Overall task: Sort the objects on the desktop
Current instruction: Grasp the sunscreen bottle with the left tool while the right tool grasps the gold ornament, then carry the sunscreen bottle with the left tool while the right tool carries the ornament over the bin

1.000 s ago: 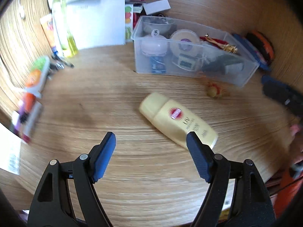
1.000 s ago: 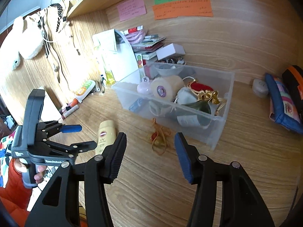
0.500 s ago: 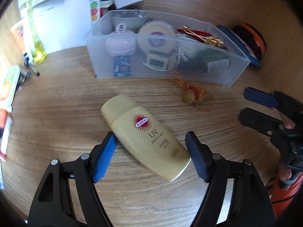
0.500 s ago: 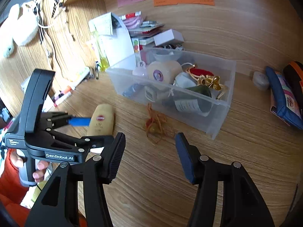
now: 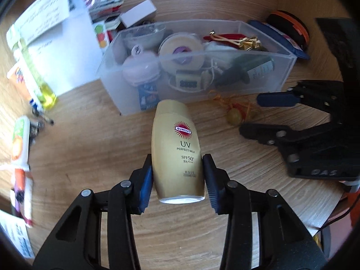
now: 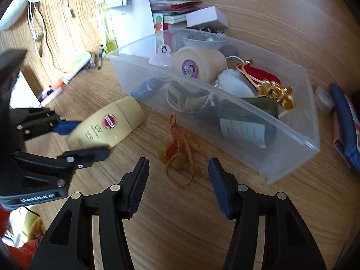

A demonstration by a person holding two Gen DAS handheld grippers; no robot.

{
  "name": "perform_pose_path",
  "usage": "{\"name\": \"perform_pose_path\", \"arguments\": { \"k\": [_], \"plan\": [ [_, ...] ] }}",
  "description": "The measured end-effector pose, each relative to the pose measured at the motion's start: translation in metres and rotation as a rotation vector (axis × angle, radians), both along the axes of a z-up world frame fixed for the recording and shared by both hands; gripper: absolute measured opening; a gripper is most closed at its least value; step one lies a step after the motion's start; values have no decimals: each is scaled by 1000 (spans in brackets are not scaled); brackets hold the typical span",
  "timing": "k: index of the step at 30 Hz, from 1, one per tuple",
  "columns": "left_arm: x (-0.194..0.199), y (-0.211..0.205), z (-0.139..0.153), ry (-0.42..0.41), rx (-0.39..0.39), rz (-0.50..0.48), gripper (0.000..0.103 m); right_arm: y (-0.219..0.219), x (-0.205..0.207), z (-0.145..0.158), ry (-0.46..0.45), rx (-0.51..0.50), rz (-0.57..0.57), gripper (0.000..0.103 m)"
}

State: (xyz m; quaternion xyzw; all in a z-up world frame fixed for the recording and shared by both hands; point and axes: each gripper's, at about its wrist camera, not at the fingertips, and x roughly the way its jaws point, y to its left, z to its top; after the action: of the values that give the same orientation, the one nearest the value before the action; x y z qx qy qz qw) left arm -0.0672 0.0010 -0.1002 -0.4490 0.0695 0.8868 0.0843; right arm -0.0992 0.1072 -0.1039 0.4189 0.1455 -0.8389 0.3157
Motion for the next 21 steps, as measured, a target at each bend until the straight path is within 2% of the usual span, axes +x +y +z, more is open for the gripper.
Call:
{"name": "perform_pose_path", "arguments": {
  "k": [4,6,11,15,19,21],
  "plan": [
    [-5,5,8,11,6,-57,28,-5,-6,-5,-7,23,5,49],
    [-12,11,10,10,1,-78,26,-5,-9,-8,-12,30,7,37],
    [-33,24,-4,-36,-16,-109,25,-6,-11,-8,9,29,15,28],
    [-47,24,-8,-64,21,-100,26,-7,-12,-9,18,24,20,28],
    [-47,24,-9,-36,26,-91,25,-7,-16,-10,21,14,2,28],
    [-41,26,-9,-11,11,-96,25,-8,-16,-9,22,9,10,20]
  ]
}}
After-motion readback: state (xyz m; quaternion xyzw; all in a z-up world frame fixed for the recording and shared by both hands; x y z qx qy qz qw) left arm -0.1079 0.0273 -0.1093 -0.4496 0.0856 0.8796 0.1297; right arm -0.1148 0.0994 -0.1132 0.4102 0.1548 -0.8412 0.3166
